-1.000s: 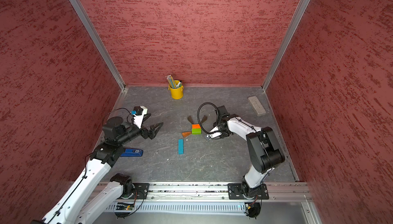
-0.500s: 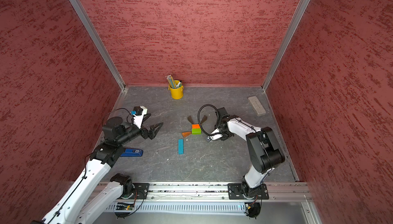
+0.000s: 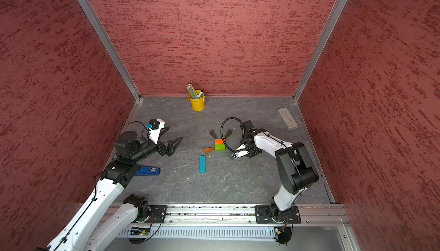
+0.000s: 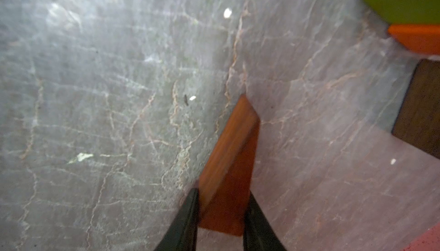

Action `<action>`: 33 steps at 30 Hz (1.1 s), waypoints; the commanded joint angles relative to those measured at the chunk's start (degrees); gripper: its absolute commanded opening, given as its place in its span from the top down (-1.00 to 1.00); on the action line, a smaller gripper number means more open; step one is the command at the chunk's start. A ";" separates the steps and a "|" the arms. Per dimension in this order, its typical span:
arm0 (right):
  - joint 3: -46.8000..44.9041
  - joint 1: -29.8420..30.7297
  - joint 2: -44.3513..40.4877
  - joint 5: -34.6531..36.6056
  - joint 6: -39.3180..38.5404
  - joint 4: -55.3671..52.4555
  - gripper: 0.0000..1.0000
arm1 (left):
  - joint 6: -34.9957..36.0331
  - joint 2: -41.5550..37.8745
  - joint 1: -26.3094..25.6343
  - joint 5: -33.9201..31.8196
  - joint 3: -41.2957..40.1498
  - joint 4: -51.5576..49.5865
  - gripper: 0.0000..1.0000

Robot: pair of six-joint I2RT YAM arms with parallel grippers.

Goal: Assemble a small pinwheel with building blocks
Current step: Pick up the building block from the center of the board, then assemble the building block at the center of the board.

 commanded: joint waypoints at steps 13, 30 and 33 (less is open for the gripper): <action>9.13 1.27 2.71 -8.20 14.94 -8.94 0.59 | -0.24 -0.80 0.40 0.94 0.32 0.60 -0.99; 3.50 6.01 0.11 -1.46 36.88 -1.75 0.61 | -0.37 -0.93 0.40 0.18 0.21 0.24 -0.99; 4.28 6.06 0.98 -2.41 40.12 -0.88 0.61 | -0.20 -0.68 0.40 -0.31 0.21 -0.43 -0.99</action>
